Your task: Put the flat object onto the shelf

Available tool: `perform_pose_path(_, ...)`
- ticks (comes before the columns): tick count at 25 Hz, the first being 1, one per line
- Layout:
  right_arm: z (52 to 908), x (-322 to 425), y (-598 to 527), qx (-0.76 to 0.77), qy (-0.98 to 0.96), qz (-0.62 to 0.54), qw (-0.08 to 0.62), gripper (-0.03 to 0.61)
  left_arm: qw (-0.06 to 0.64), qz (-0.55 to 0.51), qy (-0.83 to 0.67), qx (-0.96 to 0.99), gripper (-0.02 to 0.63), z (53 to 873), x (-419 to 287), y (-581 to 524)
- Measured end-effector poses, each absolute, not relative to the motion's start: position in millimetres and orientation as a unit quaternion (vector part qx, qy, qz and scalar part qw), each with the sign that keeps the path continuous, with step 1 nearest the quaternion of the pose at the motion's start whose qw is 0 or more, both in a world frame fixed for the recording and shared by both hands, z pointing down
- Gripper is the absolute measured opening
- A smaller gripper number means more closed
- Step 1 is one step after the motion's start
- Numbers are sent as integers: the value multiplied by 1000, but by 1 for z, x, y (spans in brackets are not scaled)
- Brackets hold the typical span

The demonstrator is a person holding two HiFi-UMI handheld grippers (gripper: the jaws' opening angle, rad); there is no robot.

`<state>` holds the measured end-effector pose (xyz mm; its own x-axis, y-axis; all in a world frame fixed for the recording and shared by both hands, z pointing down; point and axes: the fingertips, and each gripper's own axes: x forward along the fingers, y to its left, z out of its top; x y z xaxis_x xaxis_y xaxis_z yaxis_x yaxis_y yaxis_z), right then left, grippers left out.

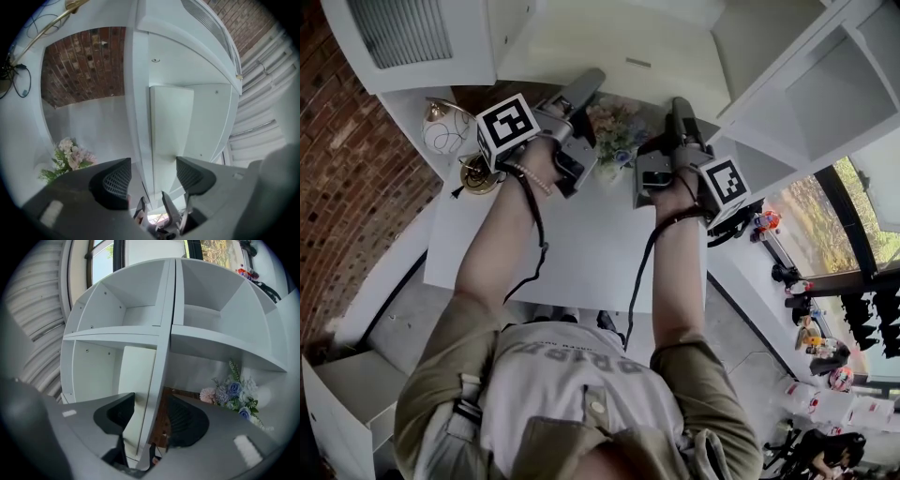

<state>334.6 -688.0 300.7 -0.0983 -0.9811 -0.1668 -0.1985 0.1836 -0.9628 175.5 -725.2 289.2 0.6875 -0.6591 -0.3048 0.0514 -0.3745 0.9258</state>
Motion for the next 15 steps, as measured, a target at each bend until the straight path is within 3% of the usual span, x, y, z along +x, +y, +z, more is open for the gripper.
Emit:
perform_pose_path(12,302,338,-688,-492,625,-411,445,234,521,-337,-201,758,322,290,176,-724)
perform_pose_path(13,302,339,-685,-499,634,-398,437,204,518,-332,-200,762,322,291,176,-721)
perform_pose_path(15,299,340,-677,-513,659,-360,416,204,497,-315,-204,782,322,292,175,-711)
